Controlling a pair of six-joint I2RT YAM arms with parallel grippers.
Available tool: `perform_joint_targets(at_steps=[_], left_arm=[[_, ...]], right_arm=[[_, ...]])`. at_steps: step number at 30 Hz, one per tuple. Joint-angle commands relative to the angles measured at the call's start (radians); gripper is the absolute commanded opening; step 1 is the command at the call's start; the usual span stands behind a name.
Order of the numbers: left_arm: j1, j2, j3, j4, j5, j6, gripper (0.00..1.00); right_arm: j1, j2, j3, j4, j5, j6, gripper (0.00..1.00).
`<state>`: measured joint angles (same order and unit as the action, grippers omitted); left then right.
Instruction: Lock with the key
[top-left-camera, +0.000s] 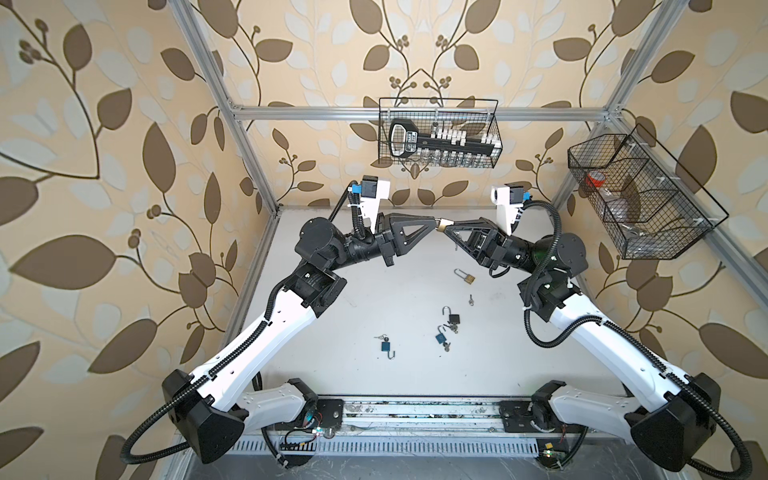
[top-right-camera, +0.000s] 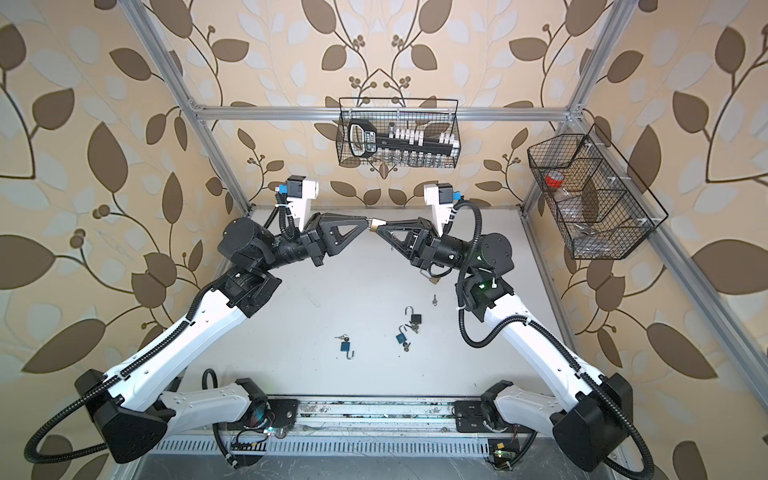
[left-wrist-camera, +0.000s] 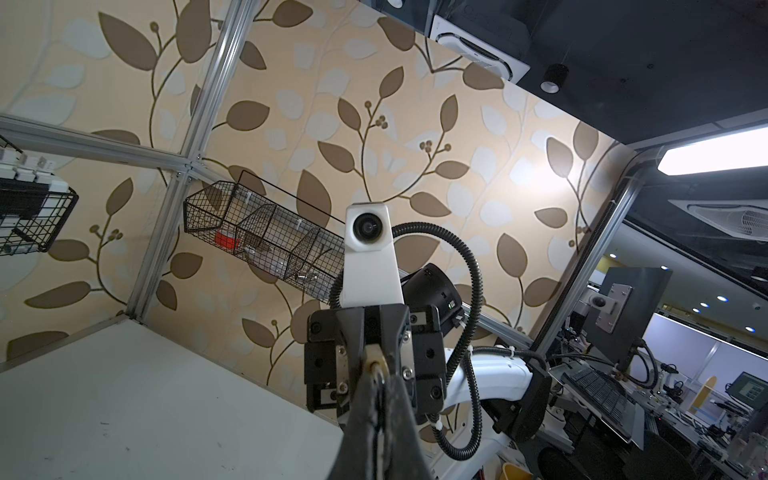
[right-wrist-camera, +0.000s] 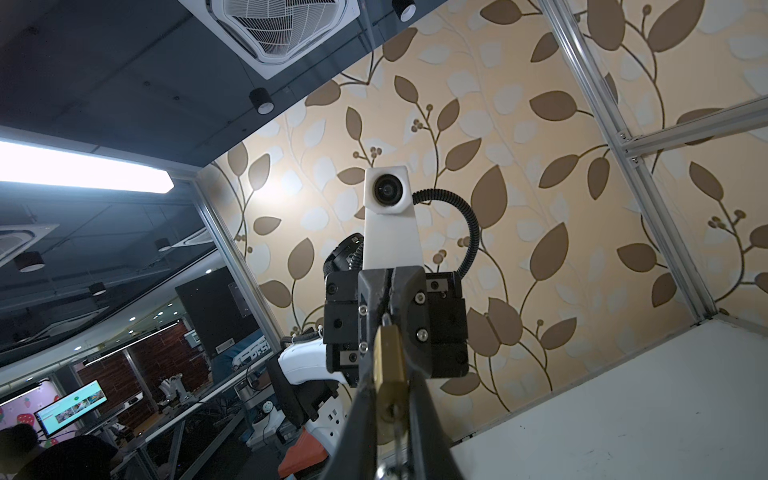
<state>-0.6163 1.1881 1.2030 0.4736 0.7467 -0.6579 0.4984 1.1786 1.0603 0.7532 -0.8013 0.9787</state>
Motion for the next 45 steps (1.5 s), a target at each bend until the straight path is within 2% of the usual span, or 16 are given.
perform_joint_targets(at_steps=[1,4,8,10,12,15,19,28,29,31,32,33,35,39,45], left_arm=[[-0.098,0.066,-0.040,-0.162,0.204,0.009,0.00],[-0.113,0.087,-0.025,-0.165,0.226,0.015,0.00],[-0.129,0.104,-0.021,-0.171,0.251,0.019,0.00],[-0.123,0.087,-0.028,-0.193,0.226,0.028,0.00],[-0.099,0.049,-0.041,-0.217,0.177,0.041,0.00],[-0.015,-0.002,-0.064,-0.151,0.153,-0.019,0.00],[0.091,-0.052,-0.070,-0.065,0.148,-0.092,0.00],[0.109,-0.027,-0.014,-0.063,0.194,-0.101,0.00],[0.109,-0.027,-0.014,-0.067,0.194,-0.099,0.00],[0.109,-0.035,-0.010,-0.102,0.182,-0.076,0.00],[0.109,-0.042,-0.006,-0.133,0.170,-0.056,0.00],[0.109,-0.048,0.000,-0.164,0.159,-0.036,0.00],[0.109,-0.058,0.023,-0.262,0.126,0.023,0.00],[0.109,-0.055,0.090,-0.467,0.041,0.127,0.00],[0.109,-0.032,0.133,-0.602,-0.072,0.175,0.00]], right_arm=[[0.059,0.030,0.089,-0.162,0.042,-0.137,0.00],[0.088,0.048,0.135,-0.259,0.052,-0.228,0.00],[0.090,0.051,0.126,-0.244,0.057,-0.227,0.00],[0.082,0.035,0.114,-0.245,0.063,-0.239,0.00],[0.068,0.011,0.097,-0.258,0.072,-0.268,0.00],[0.039,-0.038,0.044,-0.273,0.061,-0.320,0.00],[-0.015,-0.104,-0.044,-0.232,0.041,-0.295,0.00],[-0.022,-0.116,-0.080,-0.247,-0.006,-0.312,0.00],[-0.022,-0.118,-0.078,-0.267,-0.002,-0.337,0.04],[-0.022,-0.130,-0.067,-0.333,0.021,-0.412,0.27],[-0.022,-0.139,-0.057,-0.379,0.045,-0.467,0.35],[-0.021,-0.150,-0.049,-0.430,0.074,-0.514,0.39],[-0.021,-0.175,-0.048,-0.508,0.155,-0.625,0.42],[-0.021,-0.217,-0.092,-0.556,0.330,-0.771,0.44],[-0.017,-0.246,-0.200,-0.475,0.462,-0.963,0.45]])
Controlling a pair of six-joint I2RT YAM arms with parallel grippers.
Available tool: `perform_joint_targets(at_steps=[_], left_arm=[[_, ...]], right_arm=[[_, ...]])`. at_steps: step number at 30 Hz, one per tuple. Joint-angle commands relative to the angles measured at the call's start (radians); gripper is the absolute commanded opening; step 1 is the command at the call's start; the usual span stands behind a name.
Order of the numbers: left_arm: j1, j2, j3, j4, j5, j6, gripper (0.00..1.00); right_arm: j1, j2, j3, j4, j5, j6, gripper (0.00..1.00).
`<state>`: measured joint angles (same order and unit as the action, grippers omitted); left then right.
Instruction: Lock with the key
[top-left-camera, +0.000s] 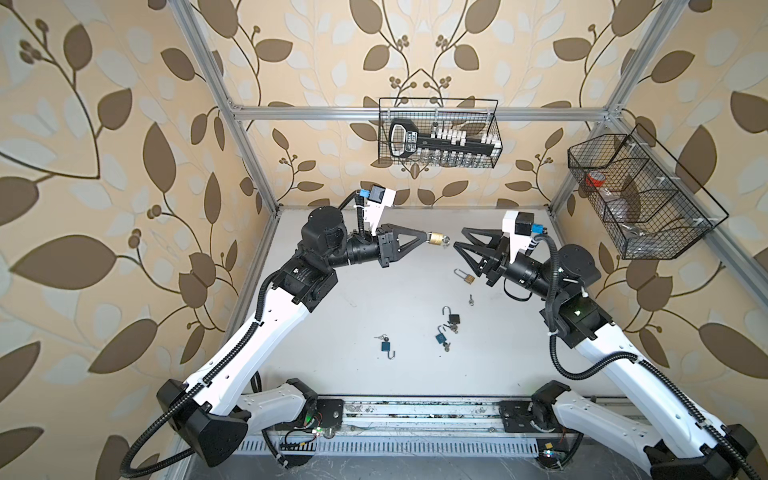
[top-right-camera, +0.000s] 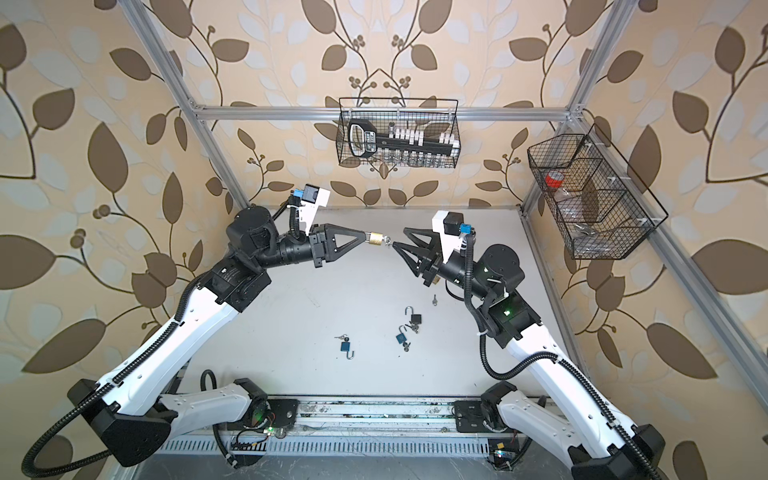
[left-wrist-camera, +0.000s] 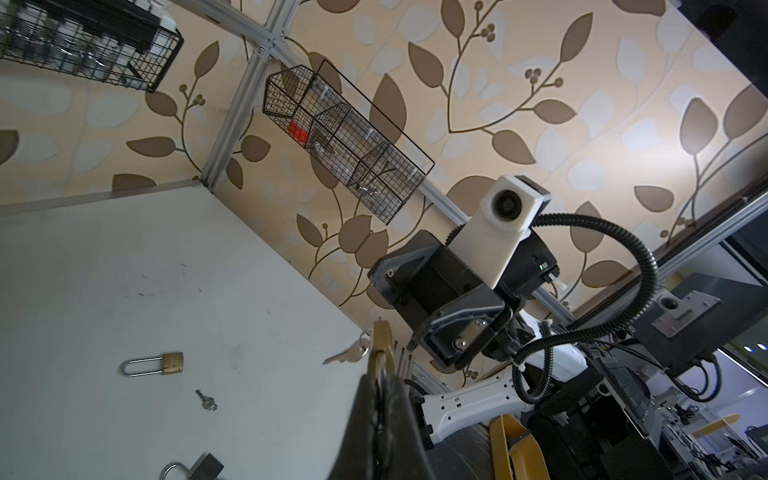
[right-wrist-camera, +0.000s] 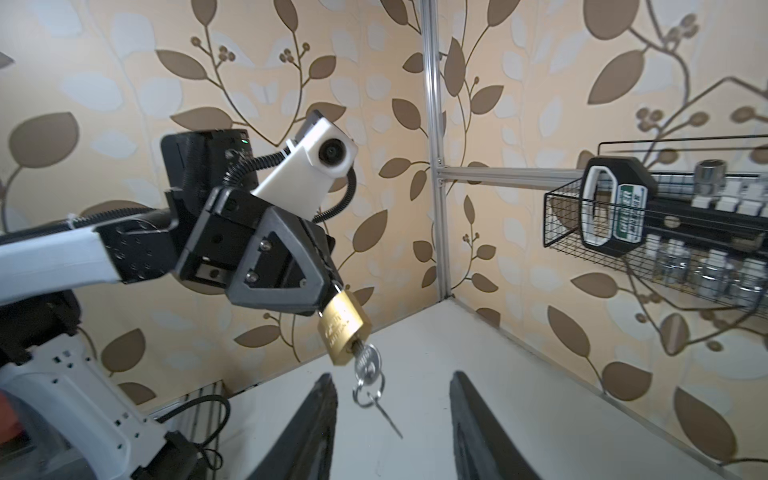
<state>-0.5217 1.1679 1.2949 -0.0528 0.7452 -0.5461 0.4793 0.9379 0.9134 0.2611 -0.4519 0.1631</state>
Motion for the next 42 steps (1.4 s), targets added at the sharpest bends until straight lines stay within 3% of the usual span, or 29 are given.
perform_joint_targets(at_steps=[1,5,11,19,42], left_arm=[[0.014,-0.008,0.045,-0.080,-0.077,0.063,0.00],[0.014,0.004,0.048,-0.087,-0.084,0.058,0.00],[0.014,0.012,0.046,-0.090,-0.087,0.050,0.00],[0.014,0.013,0.048,-0.090,-0.075,0.048,0.00],[0.014,0.006,0.044,-0.088,-0.070,0.051,0.00]], right_arm=[[0.004,-0.006,-0.070,0.046,0.118,-0.166,0.45],[0.024,0.002,-0.122,0.155,0.143,-0.193,0.44],[0.145,0.057,-0.128,0.225,0.249,-0.270,0.44],[0.202,0.126,-0.109,0.277,0.306,-0.261,0.42],[0.204,0.114,-0.116,0.247,0.362,-0.249,0.09]])
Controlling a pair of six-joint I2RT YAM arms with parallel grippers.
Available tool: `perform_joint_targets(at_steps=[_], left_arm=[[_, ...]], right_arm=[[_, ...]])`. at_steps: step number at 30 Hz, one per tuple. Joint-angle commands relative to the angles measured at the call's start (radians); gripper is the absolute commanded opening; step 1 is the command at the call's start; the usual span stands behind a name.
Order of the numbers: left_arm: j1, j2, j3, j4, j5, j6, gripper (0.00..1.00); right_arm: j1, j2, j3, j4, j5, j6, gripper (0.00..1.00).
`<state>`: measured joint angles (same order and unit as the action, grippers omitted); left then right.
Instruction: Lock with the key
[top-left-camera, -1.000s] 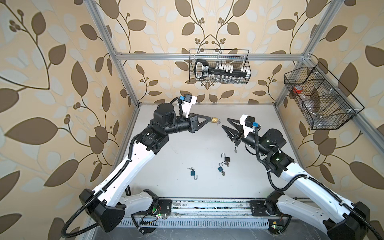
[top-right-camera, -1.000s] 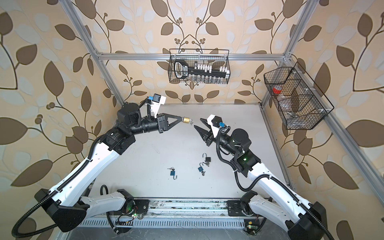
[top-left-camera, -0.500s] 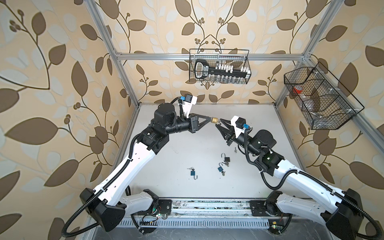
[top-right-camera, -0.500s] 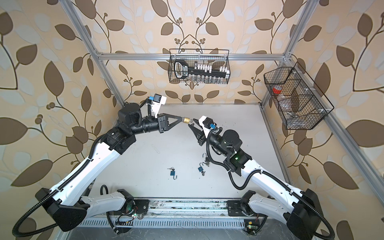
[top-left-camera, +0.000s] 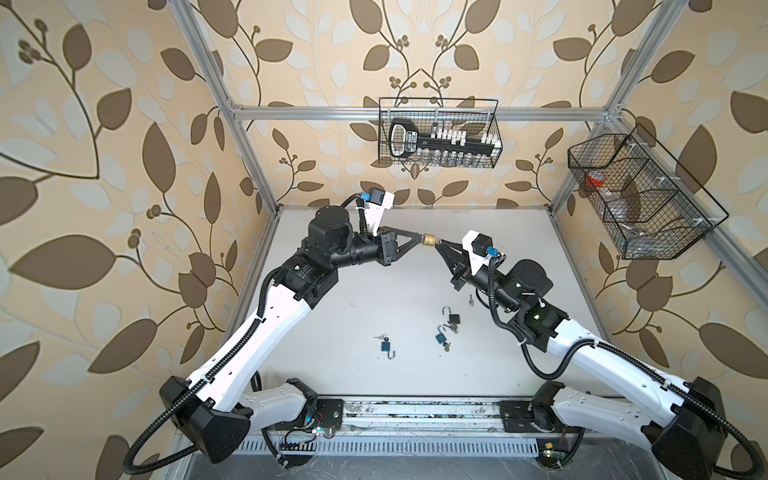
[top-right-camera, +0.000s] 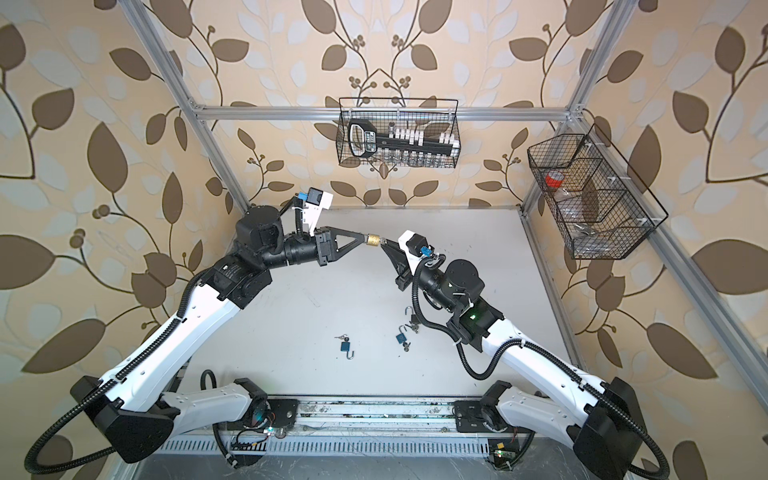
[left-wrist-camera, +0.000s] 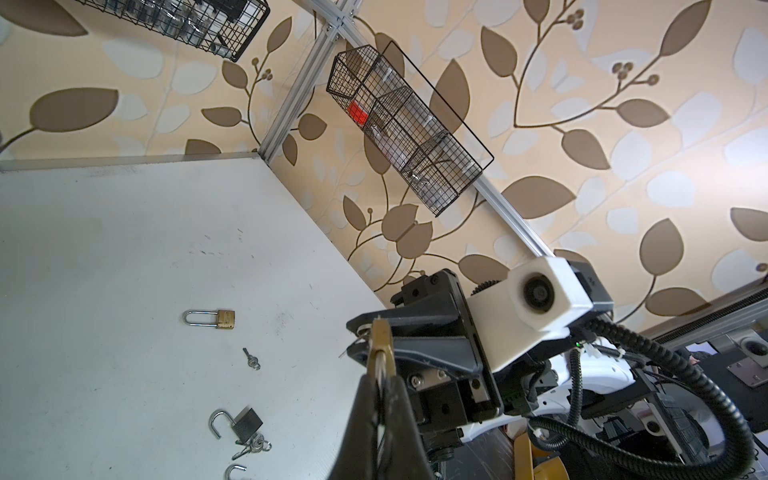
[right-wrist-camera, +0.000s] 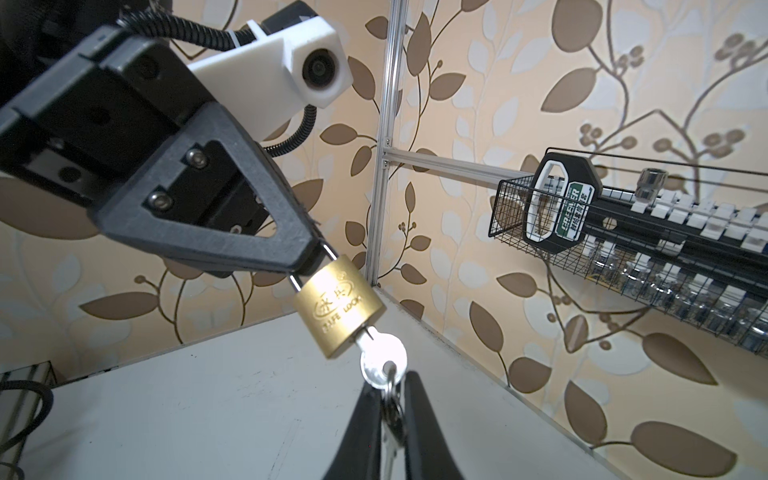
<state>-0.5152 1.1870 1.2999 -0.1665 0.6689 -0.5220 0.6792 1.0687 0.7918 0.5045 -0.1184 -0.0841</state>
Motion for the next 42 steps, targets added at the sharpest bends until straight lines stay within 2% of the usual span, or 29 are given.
perform_joint_targets(at_steps=[1,5,20,42], left_arm=[[0.007,-0.014,0.038,0.023,0.006,0.028,0.00],[0.007,-0.027,0.020,0.026,-0.007,0.029,0.00],[-0.018,0.044,0.011,-0.004,0.009,0.040,0.00],[-0.019,-0.034,-0.041,0.045,-0.101,0.030,0.00]], right_arm=[[0.004,-0.019,0.003,0.003,0.035,-0.001,0.08],[0.003,-0.023,0.008,-0.025,0.054,0.007,0.00],[0.004,-0.073,-0.069,-0.063,0.127,0.082,0.00],[-0.003,-0.108,-0.079,-0.165,0.245,0.164,0.00]])
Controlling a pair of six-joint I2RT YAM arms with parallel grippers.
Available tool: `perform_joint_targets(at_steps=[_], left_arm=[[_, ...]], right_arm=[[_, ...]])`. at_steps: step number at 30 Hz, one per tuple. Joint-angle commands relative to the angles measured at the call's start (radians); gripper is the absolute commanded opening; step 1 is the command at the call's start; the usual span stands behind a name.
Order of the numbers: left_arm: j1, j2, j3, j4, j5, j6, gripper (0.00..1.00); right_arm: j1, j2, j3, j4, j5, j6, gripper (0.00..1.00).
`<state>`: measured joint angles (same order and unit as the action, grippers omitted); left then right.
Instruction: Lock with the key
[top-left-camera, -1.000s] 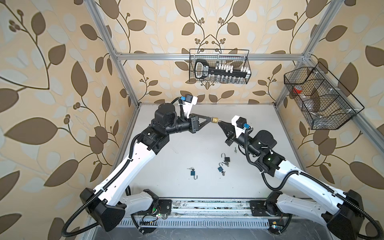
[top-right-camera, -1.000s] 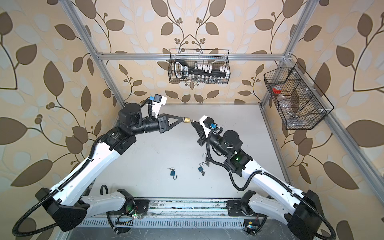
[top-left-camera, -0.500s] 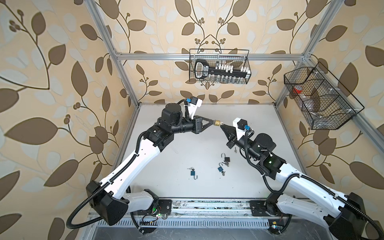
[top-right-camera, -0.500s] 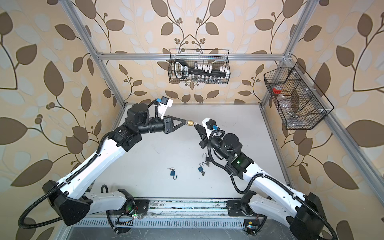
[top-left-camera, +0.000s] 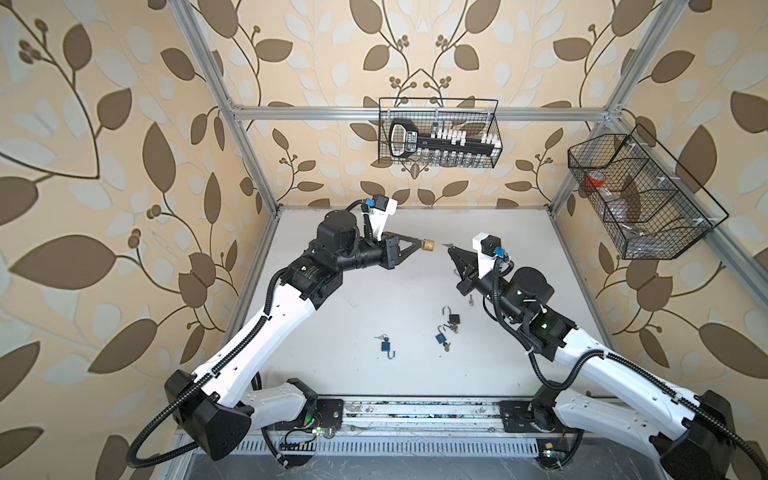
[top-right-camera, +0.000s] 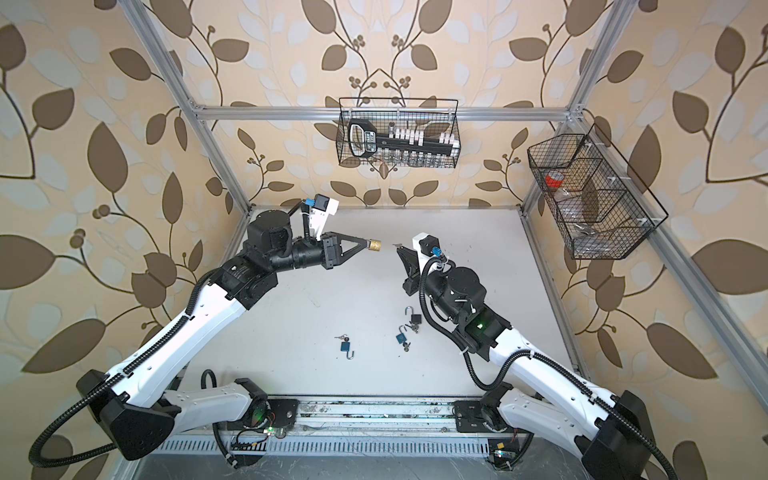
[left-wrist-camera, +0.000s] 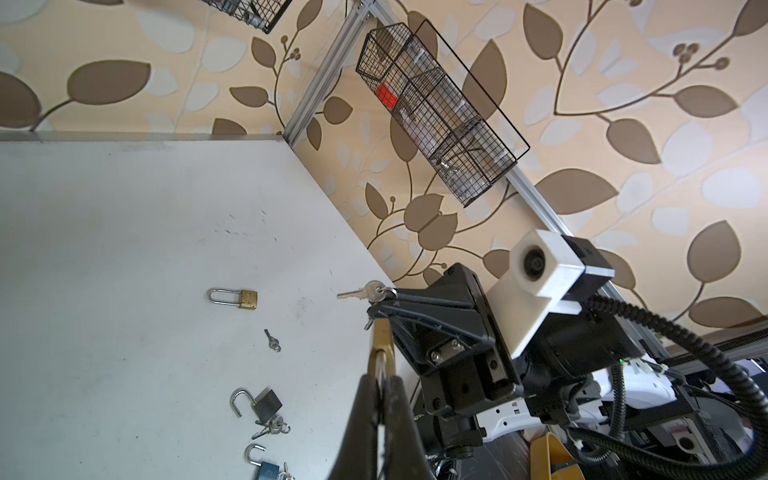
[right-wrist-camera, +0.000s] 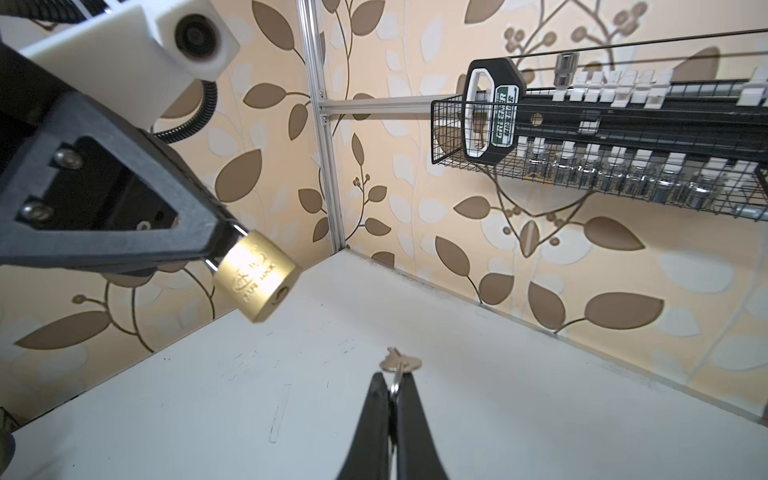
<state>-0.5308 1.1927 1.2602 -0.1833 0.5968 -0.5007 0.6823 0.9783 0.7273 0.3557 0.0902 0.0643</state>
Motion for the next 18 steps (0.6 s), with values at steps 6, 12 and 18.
perform_joint_targets(at_steps=[6,12,18], left_arm=[[-0.002,-0.051,-0.018,0.065,-0.055,0.010,0.00],[-0.002,-0.022,-0.022,0.013,-0.067,0.033,0.00],[-0.013,0.048,-0.013,-0.105,-0.128,0.079,0.00]], right_arm=[[-0.013,-0.040,-0.034,-0.065,0.052,0.021,0.00],[-0.062,-0.027,-0.025,-0.240,0.062,0.079,0.00],[-0.257,0.063,0.020,-0.476,-0.132,0.213,0.00]])
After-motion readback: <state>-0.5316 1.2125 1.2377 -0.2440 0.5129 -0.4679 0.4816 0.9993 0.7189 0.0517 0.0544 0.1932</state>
